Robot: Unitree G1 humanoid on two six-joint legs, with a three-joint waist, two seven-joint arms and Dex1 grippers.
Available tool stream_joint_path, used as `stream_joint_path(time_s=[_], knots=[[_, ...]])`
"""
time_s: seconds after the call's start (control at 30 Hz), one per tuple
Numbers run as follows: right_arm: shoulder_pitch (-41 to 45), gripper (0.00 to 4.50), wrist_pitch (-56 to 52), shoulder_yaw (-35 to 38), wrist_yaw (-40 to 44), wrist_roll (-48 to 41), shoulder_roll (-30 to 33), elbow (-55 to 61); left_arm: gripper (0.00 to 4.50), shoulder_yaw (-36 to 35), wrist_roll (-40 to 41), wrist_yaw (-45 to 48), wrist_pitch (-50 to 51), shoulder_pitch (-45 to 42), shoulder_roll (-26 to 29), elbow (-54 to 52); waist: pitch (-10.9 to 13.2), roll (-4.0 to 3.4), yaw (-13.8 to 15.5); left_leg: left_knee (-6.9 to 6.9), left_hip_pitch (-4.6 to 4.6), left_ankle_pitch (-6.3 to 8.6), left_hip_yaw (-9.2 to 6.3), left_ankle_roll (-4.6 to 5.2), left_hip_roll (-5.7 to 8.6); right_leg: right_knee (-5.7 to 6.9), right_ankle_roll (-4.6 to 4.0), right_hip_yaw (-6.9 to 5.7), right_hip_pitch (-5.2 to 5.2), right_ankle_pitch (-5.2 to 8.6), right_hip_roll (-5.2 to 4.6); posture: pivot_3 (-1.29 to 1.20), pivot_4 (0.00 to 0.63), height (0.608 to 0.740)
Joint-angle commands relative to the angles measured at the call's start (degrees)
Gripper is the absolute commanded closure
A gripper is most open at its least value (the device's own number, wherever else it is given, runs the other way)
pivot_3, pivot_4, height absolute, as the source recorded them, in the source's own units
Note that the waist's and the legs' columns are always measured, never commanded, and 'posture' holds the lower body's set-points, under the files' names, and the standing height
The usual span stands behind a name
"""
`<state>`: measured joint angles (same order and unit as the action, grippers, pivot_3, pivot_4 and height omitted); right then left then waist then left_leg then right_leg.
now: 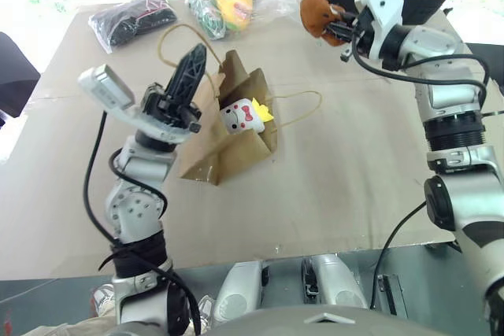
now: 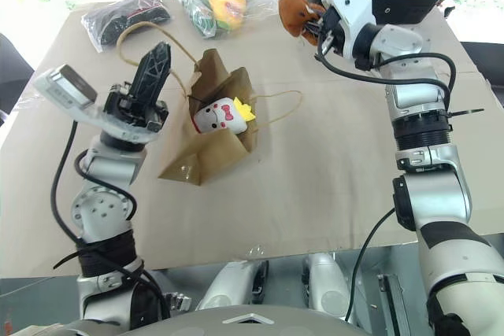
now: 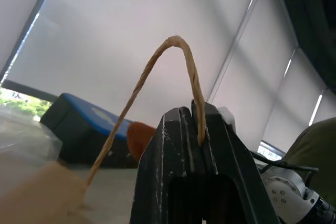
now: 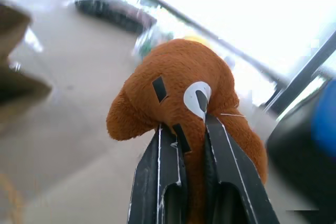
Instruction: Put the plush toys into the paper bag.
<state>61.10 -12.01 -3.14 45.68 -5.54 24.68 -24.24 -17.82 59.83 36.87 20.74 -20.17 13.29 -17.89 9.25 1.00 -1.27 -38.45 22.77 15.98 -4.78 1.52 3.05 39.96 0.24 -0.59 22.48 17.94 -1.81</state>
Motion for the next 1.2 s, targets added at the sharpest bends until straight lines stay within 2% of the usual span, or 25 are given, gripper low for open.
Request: stream_joint_path(time_s=[0.03,0.23,0.37,0.47,0.73,0.93,1.03,1.2], knots=[[0.93,4.41,-5.63,3.8,0.72,-5.61,1.17,11.91,4.5,-0.78,1.55,-0.45,-0.53,-0.81,1.03,-3.33,0.0,0.0,0.03,0.0,0.01,0.0,0.0,0.0,0.0,-0.01,0.0,0.0,0.01,0.0,0.0,0.0,0.15,0.74],[-3.25,4.41,-12.24,0.17,3.52,-8.46,1.76,25.2,4.5,-6.06,5.18,-1.96,0.95,13.96,3.28,-7.93,-0.03,-0.06,-1.1,0.16,-0.05,0.0,0.03,0.0,-0.09,-0.14,0.0,0.05,0.04,0.0,0.0,0.0,0.15,0.74],[-5.44,4.41,-14.03,-3.3,7.29,-10.87,0.73,29.14,4.5,-5.99,4.9,-2.71,0.48,17.15,3.68,-10.15,0.01,-0.07,-0.05,0.05,0.0,0.0,0.0,0.0,-0.1,-0.03,-0.11,-0.01,0.08,-0.06,0.0,0.0,0.15,0.74],[-6.3,4.41,-11.99,-8.42,10.7,-8.86,0.98,29.74,4.5,-5.08,4.59,-3.2,0.35,17.68,3.34,-11.41,0.01,-0.08,0.55,-0.01,-0.02,-0.01,0.01,0.01,-0.09,-0.05,-0.13,0.0,0.03,-0.15,0.0,0.0,0.15,0.74],[-2.86,4.41,5.52,-22.59,19.58,4.14,2.75,23.7,4.5,-5.71,5.11,-4.37,-0.57,19.55,3.87,-13.17,-0.01,-0.04,0.5,-0.04,-0.04,-0.01,0.01,0.01,-0.08,-0.09,-0.1,-0.01,0.03,-0.17,0.02,0.0,0.15,0.74],[0.7,4.41,19.59,-29.56,25.78,11.24,1.8,17.44,4.5,-4.43,4.66,-5.79,-1.59,17.09,3.5,-13.53,-0.02,-0.03,0.46,-0.02,-0.04,-0.01,0.0,0.0,-0.11,-0.1,-0.1,-0.04,0.04,-0.17,0.05,0.0,0.15,0.74],[2.44,4.41,23.77,-30.68,27.0,12.12,-0.57,14.33,4.5,-4.05,4.3,-5.97,-1.98,16.69,3.35,-13.32,-0.02,-0.02,0.47,-0.06,-0.04,-0.01,0.01,0.0,-0.11,-0.13,-0.1,-0.03,0.01,-0.17,0.04,0.0,0.15,0.74],[6.08,4.41,30.8,-33.56,26.7,14.73,-8.84,3.69,4.5,-1.8,2.93,-5.79,-2.83,16.89,1.9,-13.1,-0.02,-0.02,0.27,-0.04,-0.08,-0.02,0.01,-0.02,-0.12,-0.1,-0.1,-0.05,0.03,-0.17,0.05,0.0,0.15,0.74]])
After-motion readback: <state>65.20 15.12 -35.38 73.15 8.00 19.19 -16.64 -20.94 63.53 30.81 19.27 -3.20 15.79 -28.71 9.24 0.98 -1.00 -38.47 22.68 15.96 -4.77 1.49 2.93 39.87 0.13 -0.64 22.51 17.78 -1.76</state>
